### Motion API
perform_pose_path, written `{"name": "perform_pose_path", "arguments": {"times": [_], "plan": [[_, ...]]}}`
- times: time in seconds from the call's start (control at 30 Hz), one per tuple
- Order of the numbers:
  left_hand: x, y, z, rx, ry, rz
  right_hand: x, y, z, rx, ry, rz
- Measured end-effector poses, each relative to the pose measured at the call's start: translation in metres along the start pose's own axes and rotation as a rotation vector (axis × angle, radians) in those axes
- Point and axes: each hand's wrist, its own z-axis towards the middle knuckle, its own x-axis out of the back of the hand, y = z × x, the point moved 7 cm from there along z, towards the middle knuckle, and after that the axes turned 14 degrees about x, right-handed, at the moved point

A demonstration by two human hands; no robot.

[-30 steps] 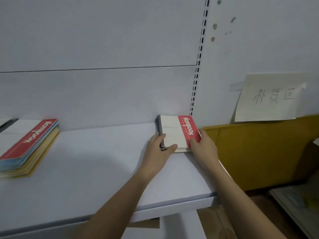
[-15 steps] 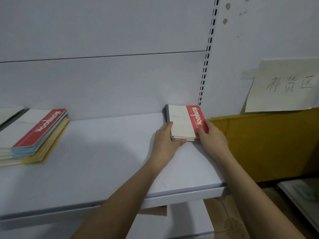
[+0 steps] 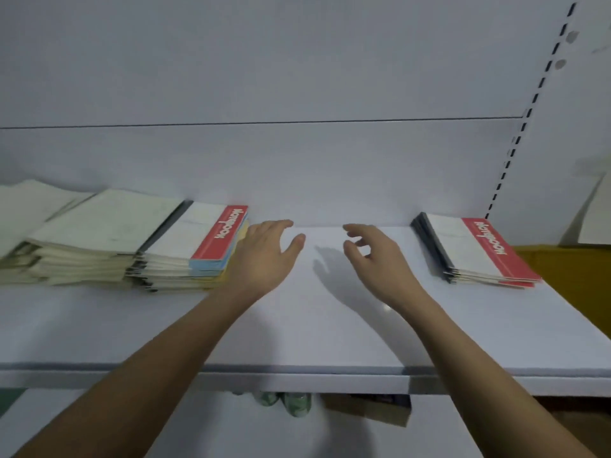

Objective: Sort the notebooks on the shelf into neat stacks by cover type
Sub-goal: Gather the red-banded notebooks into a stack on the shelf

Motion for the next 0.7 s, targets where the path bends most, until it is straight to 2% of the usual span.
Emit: {"name": "perform_pose_path", "arguments": {"times": [0.13, 0.3, 0.37, 0.47, 0.57, 0.7], "plan": [[0.076, -0.097, 0.025, 0.084, 0.075, 0.109, -0.088, -0.069, 0.024, 0.06, -0.187, -0.023], [0.131, -0.182, 0.041, 0.143, 0.089, 0.084, -0.176, -0.148, 0.07, 0.215, -0.326, -0.219], [0.136, -0.201, 0.046, 0.173, 0.03, 0.046, -0.211, -0.157, 0.084, 0.212, -0.438, -0.316], [0.135, -0.214, 0.055, 0.149, -0.03, 0.133, -0.251, -0.15, 0.092, 0.165, -0.613, -0.448], [0.139, -0.219, 0.063, 0.11, -0.027, 0.143, -0.255, -0.149, 0.082, 0.164, -0.6, -0.487], [0.139, -0.223, 0.068, 0.062, 0.008, 0.134, -0.23, -0.165, 0.046, 0.275, -0.539, -0.546]]}}
